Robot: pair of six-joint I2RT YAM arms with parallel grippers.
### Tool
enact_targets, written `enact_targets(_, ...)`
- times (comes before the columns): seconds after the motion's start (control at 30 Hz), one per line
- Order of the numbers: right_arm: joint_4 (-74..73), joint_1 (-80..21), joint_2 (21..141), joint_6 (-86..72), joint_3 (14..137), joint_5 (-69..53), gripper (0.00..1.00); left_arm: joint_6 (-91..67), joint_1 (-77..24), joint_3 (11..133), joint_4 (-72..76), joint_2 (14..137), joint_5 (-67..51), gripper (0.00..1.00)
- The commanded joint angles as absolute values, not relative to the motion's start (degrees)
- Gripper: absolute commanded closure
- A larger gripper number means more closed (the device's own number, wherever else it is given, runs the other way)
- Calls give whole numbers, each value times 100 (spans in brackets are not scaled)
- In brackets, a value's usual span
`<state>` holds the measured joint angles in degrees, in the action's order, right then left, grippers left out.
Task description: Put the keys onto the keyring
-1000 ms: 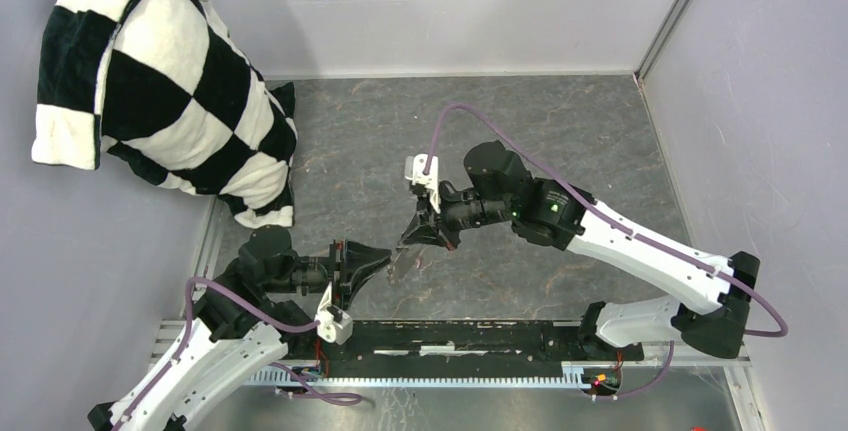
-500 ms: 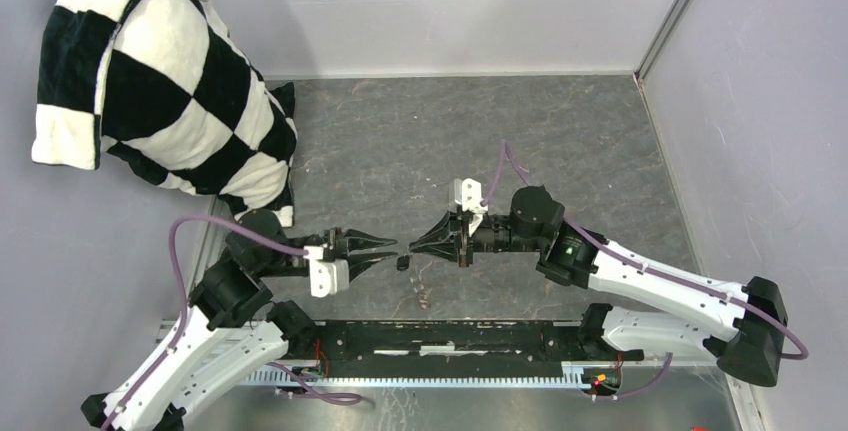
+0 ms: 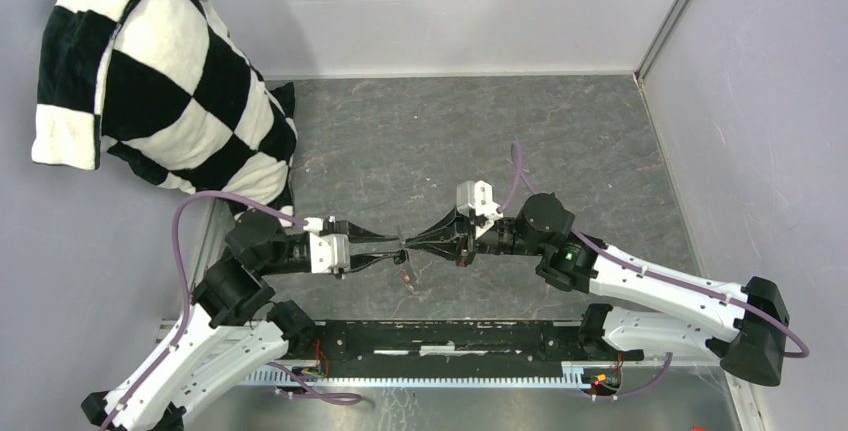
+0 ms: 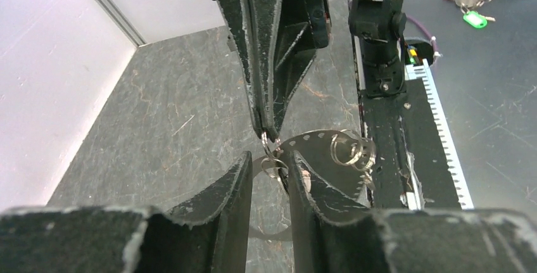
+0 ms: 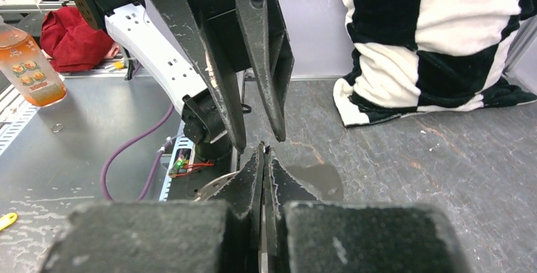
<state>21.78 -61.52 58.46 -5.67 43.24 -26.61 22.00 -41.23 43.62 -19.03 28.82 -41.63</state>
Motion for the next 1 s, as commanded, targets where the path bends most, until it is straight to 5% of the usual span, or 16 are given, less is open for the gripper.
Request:
enact_targets(0.0,2660,-6206,5630,-435,4351,-2547,100,1506,-4131,4369,-1478,2892,-3830,65)
enact_targets(0.5,2618,-6318,5653,-256,4403,-2537,100,793,-4131,4395,-1510,3036,-4359,59)
enact_targets(0.97,2893,-6380,5756,-320,4317,-2725,100,981,-4131,4360,-1523,3085,-4302,71)
